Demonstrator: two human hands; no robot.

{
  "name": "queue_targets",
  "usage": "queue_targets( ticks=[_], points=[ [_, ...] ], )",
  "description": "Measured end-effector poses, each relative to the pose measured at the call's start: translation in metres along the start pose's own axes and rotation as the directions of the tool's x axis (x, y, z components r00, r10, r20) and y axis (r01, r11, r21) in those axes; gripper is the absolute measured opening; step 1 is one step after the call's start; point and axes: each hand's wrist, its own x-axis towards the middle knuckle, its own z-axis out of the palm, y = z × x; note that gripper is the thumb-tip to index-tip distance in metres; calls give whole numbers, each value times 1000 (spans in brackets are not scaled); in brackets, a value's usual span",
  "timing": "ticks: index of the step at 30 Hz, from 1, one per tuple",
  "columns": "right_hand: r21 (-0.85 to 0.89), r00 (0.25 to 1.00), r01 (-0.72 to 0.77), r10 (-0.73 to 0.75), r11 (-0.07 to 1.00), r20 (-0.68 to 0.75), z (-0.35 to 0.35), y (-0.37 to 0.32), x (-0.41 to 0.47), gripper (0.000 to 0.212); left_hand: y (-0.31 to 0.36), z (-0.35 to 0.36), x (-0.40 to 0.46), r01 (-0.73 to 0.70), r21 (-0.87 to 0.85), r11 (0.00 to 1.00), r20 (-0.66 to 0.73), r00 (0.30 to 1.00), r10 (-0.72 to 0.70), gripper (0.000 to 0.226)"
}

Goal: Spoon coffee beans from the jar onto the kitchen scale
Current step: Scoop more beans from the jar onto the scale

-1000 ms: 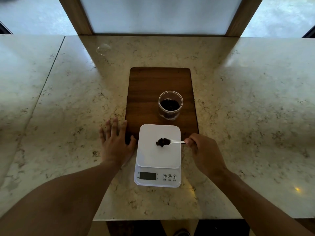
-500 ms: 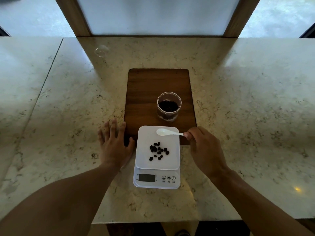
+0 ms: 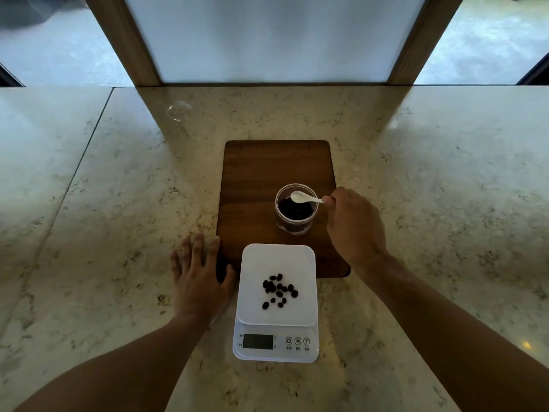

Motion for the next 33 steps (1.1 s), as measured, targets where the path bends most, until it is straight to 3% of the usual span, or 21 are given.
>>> queue_targets(
  ticks=[15,21,26,33],
  points=[
    [-98,945,312,-298,945,135,-10,0,21,13,-1,4,2,4,13,1000,-3,1000,-4,73],
    [-172,974,223,-212,959,81,-19,-4,34,20,-1,3,2,2,14,1000,-12,1000,-2,73],
    [-216,975,161,-121,963,185,-11,-15,28,13,0,3,2,1,7,1000,-18,1000,-1,73],
    [-123,952,27,12,992,307,-3,-20,33,18,-1,4,3,1,7,1000,-2,1000,-1,75]
  ],
)
